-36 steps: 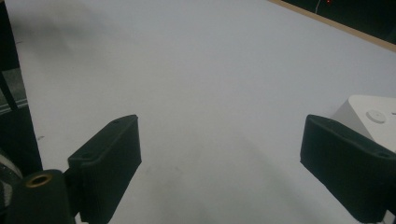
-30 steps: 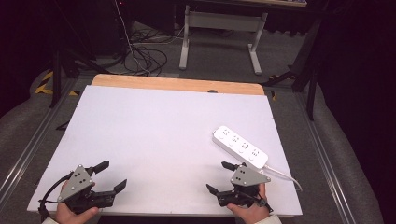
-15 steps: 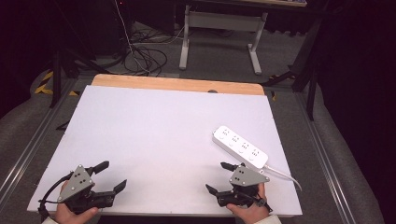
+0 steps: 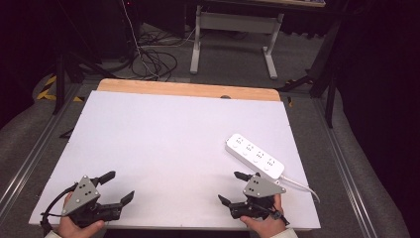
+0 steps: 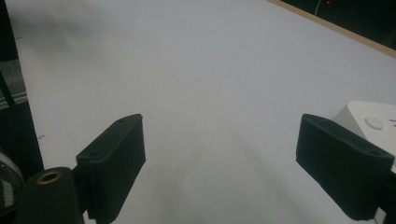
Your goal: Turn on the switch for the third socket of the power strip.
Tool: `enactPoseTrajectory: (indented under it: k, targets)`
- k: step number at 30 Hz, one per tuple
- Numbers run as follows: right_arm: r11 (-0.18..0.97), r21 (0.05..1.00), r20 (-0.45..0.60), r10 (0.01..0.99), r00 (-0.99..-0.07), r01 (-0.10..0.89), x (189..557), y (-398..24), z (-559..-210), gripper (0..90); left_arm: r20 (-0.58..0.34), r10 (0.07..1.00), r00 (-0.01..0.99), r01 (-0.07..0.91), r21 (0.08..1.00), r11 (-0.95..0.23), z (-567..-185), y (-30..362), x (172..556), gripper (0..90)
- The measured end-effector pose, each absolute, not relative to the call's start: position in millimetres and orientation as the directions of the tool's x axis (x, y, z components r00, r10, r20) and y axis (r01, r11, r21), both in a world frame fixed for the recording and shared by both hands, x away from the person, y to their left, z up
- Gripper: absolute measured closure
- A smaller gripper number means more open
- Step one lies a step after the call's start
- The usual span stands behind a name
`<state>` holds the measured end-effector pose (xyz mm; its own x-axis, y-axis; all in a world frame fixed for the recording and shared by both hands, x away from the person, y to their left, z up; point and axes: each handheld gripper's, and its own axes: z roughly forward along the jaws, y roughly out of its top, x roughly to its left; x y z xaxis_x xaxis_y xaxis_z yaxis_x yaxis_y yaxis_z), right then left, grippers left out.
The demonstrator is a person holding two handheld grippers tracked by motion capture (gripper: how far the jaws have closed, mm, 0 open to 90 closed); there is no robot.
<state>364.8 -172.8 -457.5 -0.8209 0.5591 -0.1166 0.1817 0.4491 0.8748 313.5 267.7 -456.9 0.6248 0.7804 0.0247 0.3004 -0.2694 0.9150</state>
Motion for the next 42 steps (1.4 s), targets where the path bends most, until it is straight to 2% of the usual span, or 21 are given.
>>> enactPoseTrajectory:
  k: [15, 21, 28, 42]
  targets:
    - [0.438, 0.878, -0.092, 0.551, -0.83, 0.194, 369.1, -176.2, -433.3, 19.3, 0.027, 0.786, 0.618, 0.304, 0.913, -0.27, -457.3, 266.8, 313.3, 16.0]
    - [0.437, 0.879, -0.099, 0.558, -0.824, 0.19, 371.7, -176.0, -422.0, 19.4, 0.022, 0.789, 0.614, 0.309, 0.913, -0.265, -457.6, 266.1, 313.0, 16.0]
    - [0.435, 0.882, -0.107, 0.56, -0.822, 0.182, 379.4, -175.5, -412.2, 20.8, 0.065, 0.786, 0.615, 0.282, 0.913, -0.296, -456.1, 265.0, 310.9, 17.1]
    - [0.424, 0.889, -0.118, 0.575, -0.81, 0.172, 393.9, -176.7, -391.5, 21.3, 0.052, 0.788, 0.613, 0.291, 0.913, -0.287, -456.6, 265.0, 311.4, 17.1]
